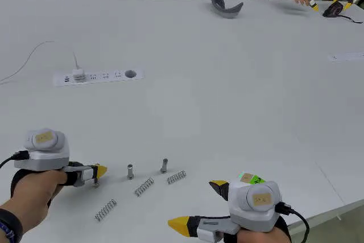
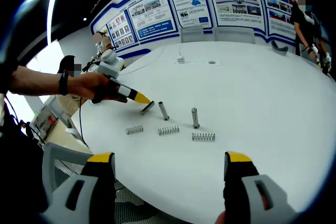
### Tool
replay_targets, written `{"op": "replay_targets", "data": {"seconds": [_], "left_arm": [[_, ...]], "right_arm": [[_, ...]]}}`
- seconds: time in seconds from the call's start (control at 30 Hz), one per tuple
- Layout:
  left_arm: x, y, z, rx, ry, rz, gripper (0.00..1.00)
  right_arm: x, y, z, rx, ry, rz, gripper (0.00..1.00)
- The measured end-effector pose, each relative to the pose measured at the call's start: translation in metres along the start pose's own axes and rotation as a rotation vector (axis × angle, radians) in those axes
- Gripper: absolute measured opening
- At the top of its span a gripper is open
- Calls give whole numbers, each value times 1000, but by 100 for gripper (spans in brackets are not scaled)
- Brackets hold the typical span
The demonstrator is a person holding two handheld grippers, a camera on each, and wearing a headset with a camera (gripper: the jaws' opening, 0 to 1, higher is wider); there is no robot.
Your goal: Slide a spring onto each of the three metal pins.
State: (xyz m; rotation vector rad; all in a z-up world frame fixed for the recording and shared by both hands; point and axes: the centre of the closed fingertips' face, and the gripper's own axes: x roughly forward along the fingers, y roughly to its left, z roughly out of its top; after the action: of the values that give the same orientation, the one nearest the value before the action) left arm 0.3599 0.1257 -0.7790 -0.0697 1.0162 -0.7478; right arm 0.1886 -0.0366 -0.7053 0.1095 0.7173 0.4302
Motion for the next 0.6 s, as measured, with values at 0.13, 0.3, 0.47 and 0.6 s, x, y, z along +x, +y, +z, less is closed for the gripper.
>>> {"op": "replay_targets", "data": {"seconds": [0.13, 0.3, 0.47, 0.6], "left_arm": [[5, -1, 2, -10, 1, 7, 35], [10, -3, -4, -51, 41, 27, 27], [11, -2, -6, -142, 59, 60, 19], [13, -3, -4, -156, 80, 88, 16]], "right_arm": [[1, 1, -3, 4, 8, 4, 87], [2, 0, -4, 9, 10, 5, 87], [2, -3, -4, 15, 9, 1, 87], [2, -4, -4, 19, 8, 2, 87]]}}
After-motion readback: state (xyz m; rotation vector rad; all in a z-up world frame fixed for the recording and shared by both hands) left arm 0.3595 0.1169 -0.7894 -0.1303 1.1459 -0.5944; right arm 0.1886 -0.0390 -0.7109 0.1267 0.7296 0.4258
